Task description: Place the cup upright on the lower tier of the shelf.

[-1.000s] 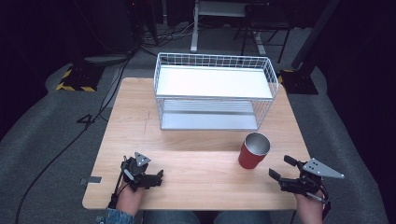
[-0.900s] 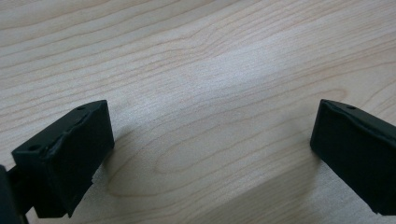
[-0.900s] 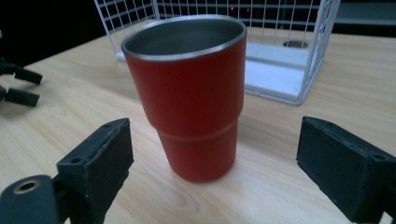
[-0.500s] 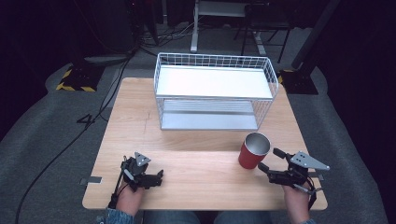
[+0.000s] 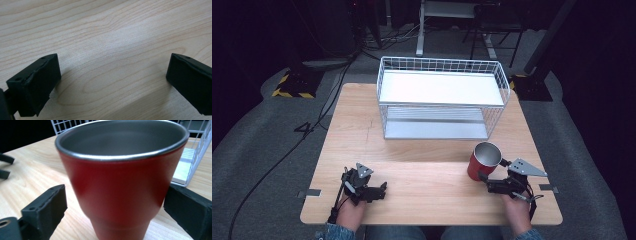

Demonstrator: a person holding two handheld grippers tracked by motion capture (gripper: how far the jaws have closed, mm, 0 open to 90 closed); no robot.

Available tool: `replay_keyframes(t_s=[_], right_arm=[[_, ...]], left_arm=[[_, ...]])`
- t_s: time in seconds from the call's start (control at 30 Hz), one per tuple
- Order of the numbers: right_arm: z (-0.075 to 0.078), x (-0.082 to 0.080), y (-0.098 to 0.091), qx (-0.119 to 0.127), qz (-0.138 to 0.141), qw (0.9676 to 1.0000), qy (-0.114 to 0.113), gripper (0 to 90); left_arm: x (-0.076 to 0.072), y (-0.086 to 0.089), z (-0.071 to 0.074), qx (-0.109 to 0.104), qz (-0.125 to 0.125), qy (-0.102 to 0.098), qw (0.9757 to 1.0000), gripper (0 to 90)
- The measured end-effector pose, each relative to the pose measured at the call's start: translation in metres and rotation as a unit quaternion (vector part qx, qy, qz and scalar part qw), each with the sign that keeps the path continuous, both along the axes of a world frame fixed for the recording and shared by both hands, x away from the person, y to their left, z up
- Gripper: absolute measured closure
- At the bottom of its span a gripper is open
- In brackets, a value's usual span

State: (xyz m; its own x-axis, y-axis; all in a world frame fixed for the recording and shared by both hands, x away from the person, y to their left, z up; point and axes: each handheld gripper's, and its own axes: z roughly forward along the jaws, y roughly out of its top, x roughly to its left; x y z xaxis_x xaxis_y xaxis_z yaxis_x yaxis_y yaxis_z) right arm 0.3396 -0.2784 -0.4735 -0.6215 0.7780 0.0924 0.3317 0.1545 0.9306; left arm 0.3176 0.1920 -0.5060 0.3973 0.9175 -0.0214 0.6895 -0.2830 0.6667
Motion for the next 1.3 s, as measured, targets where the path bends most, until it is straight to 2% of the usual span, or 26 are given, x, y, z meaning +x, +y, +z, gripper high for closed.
replay_keyframes(t_s=[0.13,0.3,0.57,0.7,0.8,0.87,0.93,1.3], right_arm=[[-0.003,0.003,0.002,0.008,-0.007,0.9999,-0.001,5.9],[-0.009,0.008,0.007,-0.007,-0.011,0.9999,-0.002,5.9],[-0.014,0.011,0.010,-0.012,-0.011,0.9998,-0.012,6.2],[-0.016,0.013,0.012,-0.026,-0.010,0.9996,-0.007,6.4],[-0.021,0.016,0.015,-0.047,-0.005,0.9988,0.015,11.9],[-0.026,0.017,0.016,-0.058,-0.003,0.9980,0.026,12.5],[-0.026,0.018,0.017,-0.069,-0.002,0.9973,0.023,13.2],[-0.026,0.017,0.019,-0.082,-0.012,0.9964,0.018,16.8]], left_arm=[[0.000,0.000,0.000,0.001,0.000,0.000,1.0000,0.1],[0.000,0.000,0.000,0.001,0.000,0.000,1.0000,0.1],[0.000,0.000,0.000,0.000,0.000,0.000,1.0000,0.1],[0.000,0.000,0.000,0.000,0.000,0.000,1.0000,0.0],[0.000,0.000,0.000,0.000,0.000,0.000,1.0000,0.1],[0.000,0.000,0.000,0.000,0.000,0.000,1.0000,0.1],[0.000,0.000,0.000,0.000,0.000,0.000,1.0000,0.0],[0.000,0.000,0.000,0.000,0.000,0.000,1.0000,0.0]])
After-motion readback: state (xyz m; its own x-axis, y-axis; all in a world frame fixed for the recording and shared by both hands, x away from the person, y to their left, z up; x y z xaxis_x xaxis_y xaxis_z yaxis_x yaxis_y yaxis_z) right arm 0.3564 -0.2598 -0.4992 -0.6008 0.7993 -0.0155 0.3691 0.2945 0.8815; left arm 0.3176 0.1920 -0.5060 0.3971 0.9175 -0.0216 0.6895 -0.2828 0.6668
